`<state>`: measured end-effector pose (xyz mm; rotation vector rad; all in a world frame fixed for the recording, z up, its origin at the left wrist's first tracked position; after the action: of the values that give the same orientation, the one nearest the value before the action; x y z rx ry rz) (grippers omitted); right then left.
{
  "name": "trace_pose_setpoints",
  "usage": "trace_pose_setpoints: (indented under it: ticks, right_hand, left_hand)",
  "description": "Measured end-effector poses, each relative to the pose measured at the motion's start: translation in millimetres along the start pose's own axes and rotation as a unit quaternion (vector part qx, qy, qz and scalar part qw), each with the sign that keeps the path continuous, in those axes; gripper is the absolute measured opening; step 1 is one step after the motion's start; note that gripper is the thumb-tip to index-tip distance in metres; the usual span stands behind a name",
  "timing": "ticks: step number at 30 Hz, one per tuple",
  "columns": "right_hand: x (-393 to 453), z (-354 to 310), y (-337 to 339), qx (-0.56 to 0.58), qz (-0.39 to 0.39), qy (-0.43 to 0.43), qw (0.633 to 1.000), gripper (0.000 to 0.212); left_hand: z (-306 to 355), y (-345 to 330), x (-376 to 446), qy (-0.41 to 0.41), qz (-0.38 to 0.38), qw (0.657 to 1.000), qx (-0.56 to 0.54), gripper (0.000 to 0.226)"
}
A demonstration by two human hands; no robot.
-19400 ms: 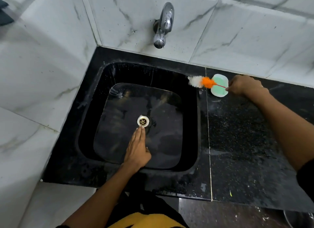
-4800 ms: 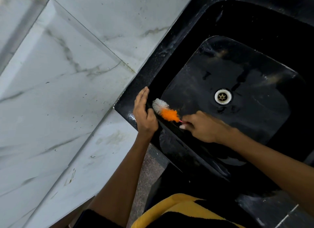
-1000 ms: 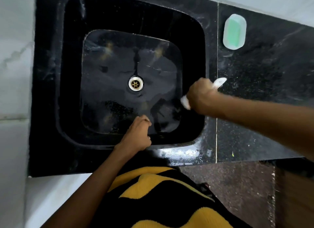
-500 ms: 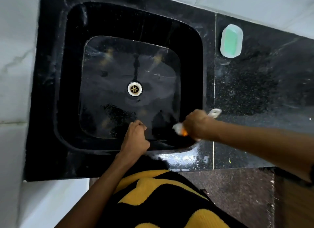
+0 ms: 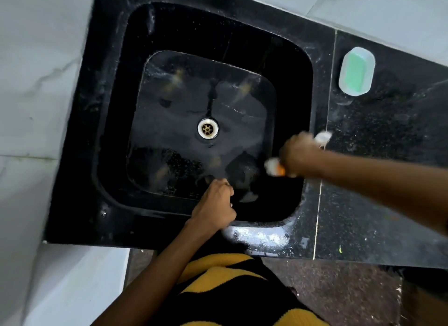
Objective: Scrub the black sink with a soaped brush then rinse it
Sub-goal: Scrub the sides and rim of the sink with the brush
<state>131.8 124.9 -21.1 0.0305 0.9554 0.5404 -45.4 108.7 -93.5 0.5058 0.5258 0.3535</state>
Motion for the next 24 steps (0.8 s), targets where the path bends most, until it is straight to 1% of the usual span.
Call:
trace_pose_setpoints:
  ticks: [2,3,4,5,6,7,8,9,10,11,12,13,14,15,16,18,19,20,21,22,23,24]
  right_hand:
    - [37.9,73.7,38.6,0.043,0.099,-0.115,0.987,0.028]
    - [50.5,95.9,52.0,0.051,0.141,-0.147,0.978,0.026]
    - [58.8,95.2,57.5,0.029,0.154,-0.148,0.976,0.028]
    - [61.4,78.2,54.1,0.01,0.128,-0.129,0.983,0.03]
    - [55.0,48.2,43.4,0.002,0.1,-0.077,0.992,0.03]
    - [44.1,3.1,20.5,-0.041,0.066,-0.004,0.997,0.029]
    - [28.1,-33.8,-3.1,-0.077,0.026,0.068,0.994,0.03]
    - [20.5,-34.5,-16.2,-0.093,-0.012,0.07,0.993,0.032]
    - [22.8,-17.7,-11.1,-0.054,-0.017,0.039,0.998,0.035]
    - [34.6,13.6,6.4,0.008,0.01,-0.02,1.0,0.036]
    - [48.6,48.6,27.4,0.034,0.044,-0.081,0.995,0.034]
    - [53.8,77.9,45.2,0.031,0.066,-0.134,0.988,0.03]
    - [58.0,92.9,57.1,0.0,0.097,-0.163,0.982,0.029]
    - [59.3,91.1,64.5,-0.022,0.125,-0.166,0.978,0.03]
    - [55.9,75.0,63.6,-0.034,0.144,-0.139,0.979,0.032]
    - [34.3,13.1,30.3,-0.064,0.084,-0.031,0.994,0.034]
    - [22.9,-10.1,12.7,-0.039,0.052,0.004,0.998,0.035]
    - [18.7,-14.8,2.7,0.02,0.026,-0.002,0.999,0.035]
    - [19.7,-5.4,1.8,0.087,0.018,-0.037,0.995,0.036]
    - [26.9,13.0,1.7,0.166,0.014,-0.087,0.982,0.038]
    - [31.7,34.8,-0.8,0.249,0.001,-0.136,0.959,0.042]
    - [33.6,55.8,-4.6,0.33,0.0,-0.18,0.927,0.044]
  left_hand:
    - [2.3,1.9,-1.1,-0.001,0.0,1.0,0.003,0.034]
    - [3.0,2.2,0.0,-0.001,-0.002,1.0,0.003,0.034]
    - [2.6,2.0,0.7,0.001,-0.003,1.0,0.002,0.034]
    - [1.7,1.8,0.7,0.005,-0.003,1.0,0.0,0.034]
    - [0.8,2.1,1.3,0.007,0.001,1.0,0.001,0.033]
    - [0.3,2.9,1.5,0.008,0.007,1.0,0.003,0.032]
    - [-0.2,3.1,0.8,0.009,0.012,1.0,0.006,0.031]
    - [0.0,3.6,0.7,0.007,0.017,1.0,0.007,0.03]
    - [0.7,3.7,1.0,0.004,0.02,1.0,0.009,0.029]
    - [1.4,4.1,0.5,0.003,0.022,1.0,0.011,0.028]
    - [1.7,4.3,0.9,0.003,0.02,1.0,0.013,0.028]
    - [2.0,3.9,1.7,0.002,0.015,1.0,0.015,0.028]
    - [1.6,3.1,2.5,0.003,0.009,1.0,0.016,0.028]
    - [1.1,2.9,3.0,0.006,0.005,1.0,0.018,0.028]
    - [0.4,3.0,3.2,0.008,0.001,1.0,0.02,0.029]
    - [-0.5,3.0,2.9,0.011,0.002,1.0,0.024,0.03]
    - [-0.3,2.8,2.7,0.01,0.003,1.0,0.023,0.031]
    - [0.1,2.9,2.6,0.009,0.004,1.0,0.02,0.032]
    - [0.9,4.2,2.7,0.007,0.008,1.0,0.02,0.032]
    - [1.6,5.2,2.8,0.006,0.01,1.0,0.02,0.031]
    - [2.7,5.8,2.2,0.007,0.01,1.0,0.018,0.03]
    - [3.2,5.5,3.0,0.009,0.008,1.0,0.014,0.029]
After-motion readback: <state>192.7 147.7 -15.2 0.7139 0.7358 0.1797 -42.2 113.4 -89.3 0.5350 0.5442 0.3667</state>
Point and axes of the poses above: each hand's wrist, its own x-axis towards the middle knuckle, its own y-axis out of the back of the hand, z = x × y, the point moved 9 cm from there along x, towards the middle knuckle, and after that the axes turned 10 degrees about -y, right-handed, at the moved point
